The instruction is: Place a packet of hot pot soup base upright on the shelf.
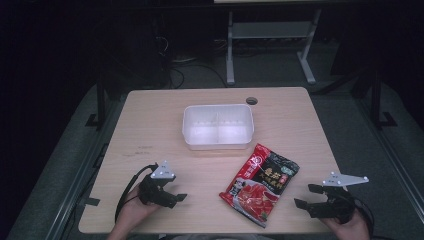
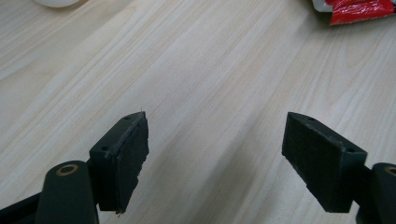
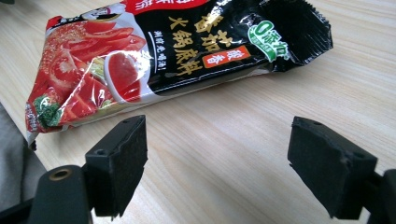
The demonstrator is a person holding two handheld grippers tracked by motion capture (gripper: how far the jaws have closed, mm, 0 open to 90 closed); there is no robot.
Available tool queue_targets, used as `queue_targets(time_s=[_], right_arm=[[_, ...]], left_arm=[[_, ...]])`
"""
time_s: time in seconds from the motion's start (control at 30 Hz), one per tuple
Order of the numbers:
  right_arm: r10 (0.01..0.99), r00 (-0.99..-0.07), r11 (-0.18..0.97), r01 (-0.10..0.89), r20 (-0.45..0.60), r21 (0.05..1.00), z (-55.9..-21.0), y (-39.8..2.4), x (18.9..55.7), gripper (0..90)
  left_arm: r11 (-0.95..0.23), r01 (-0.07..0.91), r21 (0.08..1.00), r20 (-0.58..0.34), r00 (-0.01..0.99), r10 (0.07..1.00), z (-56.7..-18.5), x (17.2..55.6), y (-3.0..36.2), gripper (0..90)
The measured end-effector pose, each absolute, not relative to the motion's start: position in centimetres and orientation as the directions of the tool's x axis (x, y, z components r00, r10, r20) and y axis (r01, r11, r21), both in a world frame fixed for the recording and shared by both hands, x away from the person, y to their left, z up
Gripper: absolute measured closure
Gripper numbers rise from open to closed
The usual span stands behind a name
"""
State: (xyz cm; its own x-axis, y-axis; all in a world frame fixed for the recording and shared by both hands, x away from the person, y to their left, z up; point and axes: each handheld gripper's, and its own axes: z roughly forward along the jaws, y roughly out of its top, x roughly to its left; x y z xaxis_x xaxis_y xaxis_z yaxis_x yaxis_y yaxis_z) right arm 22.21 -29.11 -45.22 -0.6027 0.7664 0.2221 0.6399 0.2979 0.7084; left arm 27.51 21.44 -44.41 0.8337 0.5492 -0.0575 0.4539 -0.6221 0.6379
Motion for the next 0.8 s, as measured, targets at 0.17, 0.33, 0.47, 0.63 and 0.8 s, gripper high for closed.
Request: queue_targets(time_s=[0.17,0.33,0.47,0.63,0.8], right_arm=[[0.765,-0.601,0.291,0.643,0.23,0.708,-45.3,-29.1,22.2,18.3],[0.764,-0.605,0.293,0.635,0.224,0.715,-45.1,-28.9,22.1,17.8],[0.767,-0.6,0.285,0.638,0.229,0.715,-45.2,-29.1,22.2,17.0],[0.769,-0.592,0.268,0.64,0.239,0.72,-45.1,-29.4,22.2,16.6],[0.77,-0.59,0.266,0.643,0.244,0.718,-45.2,-29.4,22.1,17.0]], left_arm=[[-0.625,0.447,0.639,-0.049,0.835,0.547,-44.1,27.3,21.1,26.4],[-0.621,0.43,0.655,-0.042,0.842,0.538,-43.5,27.2,20.5,29.3],[-0.622,0.421,0.661,-0.044,0.848,0.528,-43.1,27.3,19.7,32.7],[-0.635,0.396,0.663,-0.052,0.871,0.489,-42.6,27.5,17.7,38.4],[-0.624,0.378,0.684,-0.061,0.882,0.468,-41.7,28.1,15.8,40.0]])
